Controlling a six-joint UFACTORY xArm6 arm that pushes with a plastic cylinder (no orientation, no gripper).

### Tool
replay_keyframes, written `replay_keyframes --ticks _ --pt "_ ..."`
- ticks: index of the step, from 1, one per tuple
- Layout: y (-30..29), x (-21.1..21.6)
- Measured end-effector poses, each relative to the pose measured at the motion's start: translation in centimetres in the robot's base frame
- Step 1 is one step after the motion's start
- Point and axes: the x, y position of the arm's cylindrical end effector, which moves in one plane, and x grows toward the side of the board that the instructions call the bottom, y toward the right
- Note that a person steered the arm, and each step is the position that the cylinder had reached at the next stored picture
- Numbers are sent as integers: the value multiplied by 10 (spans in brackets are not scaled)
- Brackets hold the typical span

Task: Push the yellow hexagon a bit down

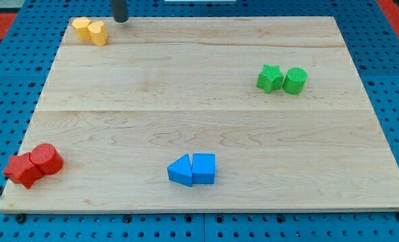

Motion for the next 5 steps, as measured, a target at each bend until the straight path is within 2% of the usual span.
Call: replay_keyframes --ticks 2,5 --pt "-97 2" --pt "0 40"
